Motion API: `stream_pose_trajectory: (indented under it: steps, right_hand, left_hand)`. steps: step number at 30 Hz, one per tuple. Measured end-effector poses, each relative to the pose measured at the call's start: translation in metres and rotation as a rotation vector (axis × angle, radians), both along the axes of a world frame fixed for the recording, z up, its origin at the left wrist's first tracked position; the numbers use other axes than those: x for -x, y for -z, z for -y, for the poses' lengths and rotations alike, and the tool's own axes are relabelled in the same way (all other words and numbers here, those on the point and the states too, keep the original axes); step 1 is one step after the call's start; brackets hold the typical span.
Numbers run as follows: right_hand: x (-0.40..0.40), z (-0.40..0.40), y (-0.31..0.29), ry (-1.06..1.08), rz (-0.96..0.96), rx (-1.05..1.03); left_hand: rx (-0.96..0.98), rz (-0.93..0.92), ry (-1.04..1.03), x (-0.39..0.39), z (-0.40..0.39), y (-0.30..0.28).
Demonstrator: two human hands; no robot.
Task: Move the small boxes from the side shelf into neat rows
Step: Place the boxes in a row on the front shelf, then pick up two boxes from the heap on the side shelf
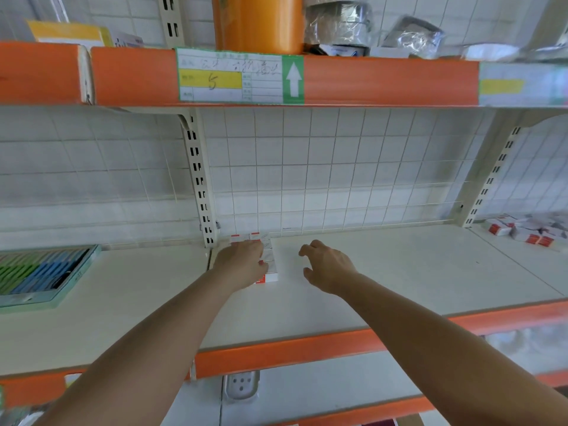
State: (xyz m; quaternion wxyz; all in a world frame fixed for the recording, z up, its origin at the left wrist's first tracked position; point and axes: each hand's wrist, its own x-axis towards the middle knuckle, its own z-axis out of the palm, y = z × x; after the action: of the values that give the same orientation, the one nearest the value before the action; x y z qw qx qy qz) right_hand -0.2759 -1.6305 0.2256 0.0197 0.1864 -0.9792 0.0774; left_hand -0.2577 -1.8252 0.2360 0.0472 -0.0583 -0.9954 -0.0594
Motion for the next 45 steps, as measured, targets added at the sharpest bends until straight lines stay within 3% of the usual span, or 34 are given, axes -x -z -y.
stream_pose_trajectory:
  steps: [18, 36, 45]
  right_hand:
    - [-0.032, -0.142, -0.013, 0.196, -0.041, 0.026]
    - [-0.05, -0.369, -0.029, 0.275, -0.096, -0.024]
    - [-0.046, -0.444, -0.022, 0.34, -0.072, -0.026]
  left_hand:
    - [0.006, 0.082, 0.274, 0.003, -0.144, -0.017]
    - [-0.004, 0.098, 0.364, 0.004, -0.379, -0.028]
    - [0.0, 0.11, 0.413, 0.021, -0.46, -0.023]
